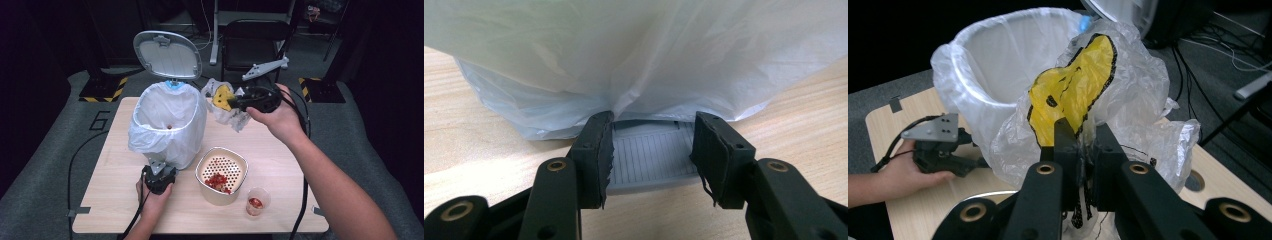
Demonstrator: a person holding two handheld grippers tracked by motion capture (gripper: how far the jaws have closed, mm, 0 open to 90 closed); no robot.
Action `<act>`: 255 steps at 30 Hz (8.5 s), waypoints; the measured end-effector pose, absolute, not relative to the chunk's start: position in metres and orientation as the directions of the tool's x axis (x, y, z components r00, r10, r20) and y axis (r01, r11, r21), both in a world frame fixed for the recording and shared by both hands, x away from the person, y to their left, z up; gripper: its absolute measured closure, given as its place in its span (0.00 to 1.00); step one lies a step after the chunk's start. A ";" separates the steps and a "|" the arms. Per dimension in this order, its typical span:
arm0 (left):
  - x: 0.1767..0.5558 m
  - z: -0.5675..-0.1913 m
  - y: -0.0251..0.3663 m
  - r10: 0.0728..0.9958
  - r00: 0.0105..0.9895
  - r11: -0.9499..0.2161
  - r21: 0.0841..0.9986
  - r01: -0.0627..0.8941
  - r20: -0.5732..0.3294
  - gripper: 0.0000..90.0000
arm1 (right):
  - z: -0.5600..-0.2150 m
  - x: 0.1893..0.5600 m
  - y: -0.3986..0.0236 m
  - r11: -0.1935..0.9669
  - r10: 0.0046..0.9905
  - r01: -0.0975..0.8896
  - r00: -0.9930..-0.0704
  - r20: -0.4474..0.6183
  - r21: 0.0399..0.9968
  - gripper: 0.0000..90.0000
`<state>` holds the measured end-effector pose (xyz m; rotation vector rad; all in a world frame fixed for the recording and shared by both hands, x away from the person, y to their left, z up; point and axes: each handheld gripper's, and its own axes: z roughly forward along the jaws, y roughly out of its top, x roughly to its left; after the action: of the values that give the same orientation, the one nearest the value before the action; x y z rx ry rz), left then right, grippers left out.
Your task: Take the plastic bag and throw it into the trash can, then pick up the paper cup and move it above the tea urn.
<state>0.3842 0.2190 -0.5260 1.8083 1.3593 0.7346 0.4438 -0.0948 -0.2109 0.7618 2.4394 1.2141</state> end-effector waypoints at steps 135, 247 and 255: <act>0.384 -0.527 0.216 0.963 0.269 -0.123 0.835 0.536 -0.031 0.56 | -0.415 0.335 -0.192 0.370 0.715 0.399 -0.699 0.016 0.839 0.17; 0.384 -0.526 0.220 0.959 0.284 -0.175 0.826 0.535 0.020 0.56 | -0.422 0.402 -0.138 0.351 0.716 0.502 -0.688 0.119 0.790 0.85; 0.384 -0.526 0.220 0.959 0.283 -0.174 0.828 0.533 0.019 0.56 | -0.417 0.405 -0.138 0.396 0.710 0.492 -0.699 0.081 0.775 0.89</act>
<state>0.3837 0.2205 -0.5258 1.8216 1.3466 0.7373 0.4049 -0.1385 -0.4166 1.0578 2.3932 1.1932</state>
